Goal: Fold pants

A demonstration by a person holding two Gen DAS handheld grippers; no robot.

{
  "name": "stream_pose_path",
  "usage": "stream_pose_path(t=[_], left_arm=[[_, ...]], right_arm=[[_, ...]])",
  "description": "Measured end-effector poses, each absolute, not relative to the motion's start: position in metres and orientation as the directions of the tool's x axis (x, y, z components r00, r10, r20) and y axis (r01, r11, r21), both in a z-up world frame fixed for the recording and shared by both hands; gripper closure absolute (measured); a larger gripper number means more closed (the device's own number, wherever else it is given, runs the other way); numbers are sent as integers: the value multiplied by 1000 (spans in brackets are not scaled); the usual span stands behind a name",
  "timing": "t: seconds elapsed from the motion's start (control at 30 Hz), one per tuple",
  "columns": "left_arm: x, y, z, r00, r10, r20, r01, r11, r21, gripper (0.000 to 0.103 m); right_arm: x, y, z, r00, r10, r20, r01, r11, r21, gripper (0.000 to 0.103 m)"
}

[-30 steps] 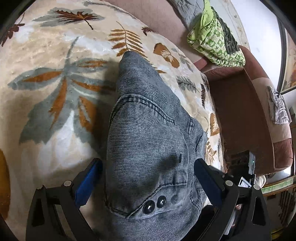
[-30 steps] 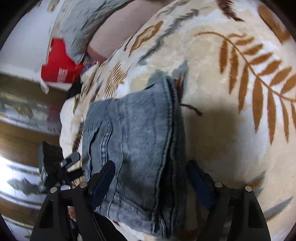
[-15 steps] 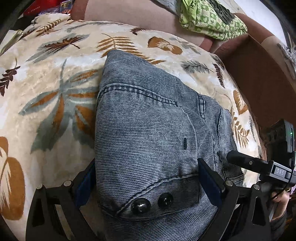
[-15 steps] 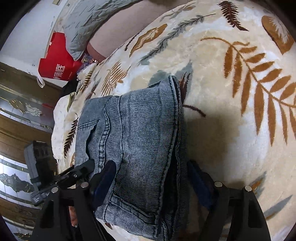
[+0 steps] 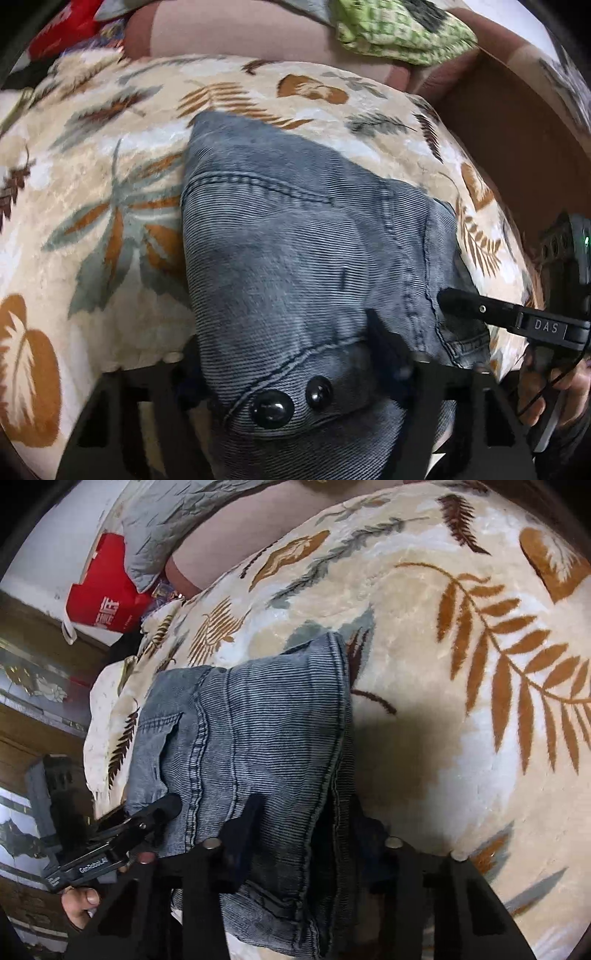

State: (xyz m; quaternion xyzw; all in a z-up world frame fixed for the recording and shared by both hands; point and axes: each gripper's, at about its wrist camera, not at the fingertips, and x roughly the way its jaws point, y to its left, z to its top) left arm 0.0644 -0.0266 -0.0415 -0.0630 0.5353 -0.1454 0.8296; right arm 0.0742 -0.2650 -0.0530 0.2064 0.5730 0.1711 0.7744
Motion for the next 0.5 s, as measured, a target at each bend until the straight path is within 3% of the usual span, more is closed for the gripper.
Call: stream_pose_path(t=[0.1,0.2,0.5], left_arm=[[63,-31,-34,398,-306,-865,201,949,-244,61],[60,-28,-24,417,-308,-855,212,948,-238,72],[57,-12,41,580,-286,-763,240,955,-175,74]], right_arm=[[70,-256,-43,305,489,-817,-54,866,497,71],[65,-252,-30,329,495,-804,-77,863,499,75],[68,-224,39,436,507,-743,-201,860,469,77]])
